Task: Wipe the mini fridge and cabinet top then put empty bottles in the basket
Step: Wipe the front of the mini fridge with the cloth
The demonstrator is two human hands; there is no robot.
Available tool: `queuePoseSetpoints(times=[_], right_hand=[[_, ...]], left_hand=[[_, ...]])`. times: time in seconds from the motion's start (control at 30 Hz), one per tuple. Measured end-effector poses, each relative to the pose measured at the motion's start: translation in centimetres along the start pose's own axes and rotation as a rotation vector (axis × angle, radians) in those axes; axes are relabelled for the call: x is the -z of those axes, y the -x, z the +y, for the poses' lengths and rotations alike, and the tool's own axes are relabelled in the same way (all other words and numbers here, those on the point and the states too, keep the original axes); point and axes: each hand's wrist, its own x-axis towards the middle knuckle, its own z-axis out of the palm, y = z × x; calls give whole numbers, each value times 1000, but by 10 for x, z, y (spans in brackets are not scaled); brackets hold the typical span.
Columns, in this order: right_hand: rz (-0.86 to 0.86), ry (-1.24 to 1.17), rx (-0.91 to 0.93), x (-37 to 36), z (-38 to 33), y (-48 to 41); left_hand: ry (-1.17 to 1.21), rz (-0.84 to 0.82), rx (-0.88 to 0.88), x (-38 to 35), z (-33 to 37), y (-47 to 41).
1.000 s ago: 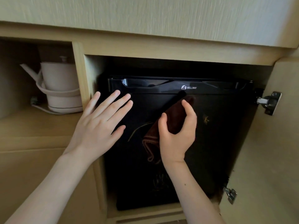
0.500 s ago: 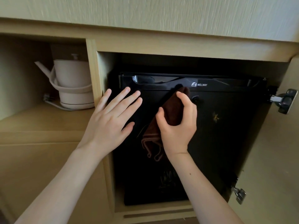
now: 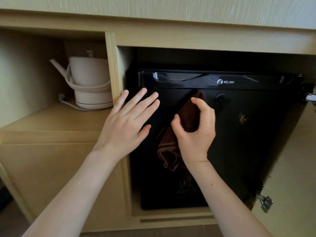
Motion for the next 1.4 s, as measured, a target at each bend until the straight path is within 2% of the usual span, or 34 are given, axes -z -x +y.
queuePoseSetpoints(times=[0.13, 0.23, 0.3, 0.4, 0.5, 0.63, 0.73, 0.83, 0.93, 1.03, 1.1, 1.17, 1.27, 1.33, 1.4], right_hand=[[-192, 22, 135, 4, 16, 22], [-243, 41, 136, 15, 25, 35], [-200, 42, 109, 17, 20, 29], [-43, 9, 46, 10, 2, -1], [-15, -12, 79, -1, -11, -25], [-232, -21, 190, 0, 1, -7], [-343, -3, 190, 12, 19, 20], [-300, 2, 89, 19, 17, 25], [-131, -37, -4, 13, 0, 0], [-23, -45, 29, 2, -15, -27], [-82, -23, 101, -2, -15, -27], [-223, -23, 166, 0, -4, -10], [-399, -20, 175, 12, 19, 28], [-423, -3, 148, 17, 24, 39], [-369, 13, 113, 17, 19, 33]], left_hand=[[-6, -5, -5, -2, -1, 1], [-11, -6, -8, -1, -2, 2], [-11, -1, -4, 1, 0, 2], [1, 1, 7, 2, 4, 2], [5, 3, -2, 1, 1, 2], [7, -1, 1, 0, 0, 3], [13, -4, 8, 0, 2, 3], [14, 5, 16, 2, 3, 3], [27, 6, 16, 3, 4, 2], [27, 9, 17, 2, 4, 3], [36, 15, 22, 1, 4, 4], [41, 22, 21, 0, 4, 6], [33, 34, 28, -1, 5, 8], [24, 45, 35, 0, 6, 12], [20, 51, 35, 0, 6, 14]])
